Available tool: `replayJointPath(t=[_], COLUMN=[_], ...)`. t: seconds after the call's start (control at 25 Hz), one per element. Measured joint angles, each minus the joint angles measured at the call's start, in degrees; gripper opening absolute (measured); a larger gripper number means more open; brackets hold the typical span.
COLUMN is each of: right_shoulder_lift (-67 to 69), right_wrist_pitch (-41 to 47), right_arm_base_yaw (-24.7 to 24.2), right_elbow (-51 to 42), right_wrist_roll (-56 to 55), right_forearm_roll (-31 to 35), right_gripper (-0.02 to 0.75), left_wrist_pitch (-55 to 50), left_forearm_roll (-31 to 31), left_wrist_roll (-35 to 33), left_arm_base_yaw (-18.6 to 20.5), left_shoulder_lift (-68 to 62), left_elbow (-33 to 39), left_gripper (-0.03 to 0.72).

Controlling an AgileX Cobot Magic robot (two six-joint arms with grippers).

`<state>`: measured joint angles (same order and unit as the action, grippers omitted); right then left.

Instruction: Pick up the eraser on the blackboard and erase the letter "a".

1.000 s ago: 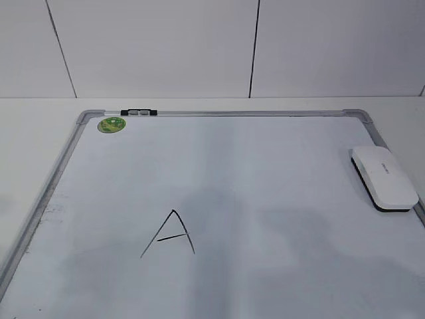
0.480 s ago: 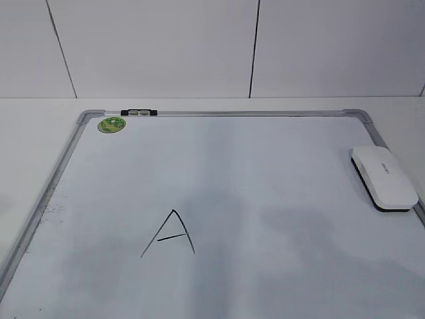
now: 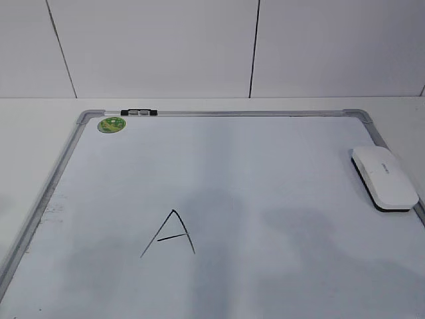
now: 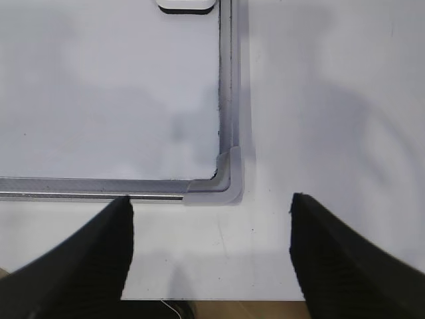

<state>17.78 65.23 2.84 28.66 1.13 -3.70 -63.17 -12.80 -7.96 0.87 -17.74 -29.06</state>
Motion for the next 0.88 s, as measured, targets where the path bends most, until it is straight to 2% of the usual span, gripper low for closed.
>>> replayJointPath(t=[0.48, 0.88], right_shoulder_lift=[-1.2, -14.2], right_wrist_pitch=[0.0, 0.1], right_arm_base_yaw=[0.0, 0.0], right_elbow=[0.0, 0.0], right_wrist_roll=[0.0, 0.0], right_forearm_roll=[0.0, 0.0], right_gripper=[0.58, 0.58], left_wrist_pitch=[0.0, 0.0], left_forearm_roll=[0.0, 0.0], left_wrist_roll=[0.0, 0.0], left_arm_base_yaw=[0.0, 0.0], left_shoulder_lift=[1.5, 15.6], left_elbow=[0.0, 0.0], left_gripper=[0.32, 0.313])
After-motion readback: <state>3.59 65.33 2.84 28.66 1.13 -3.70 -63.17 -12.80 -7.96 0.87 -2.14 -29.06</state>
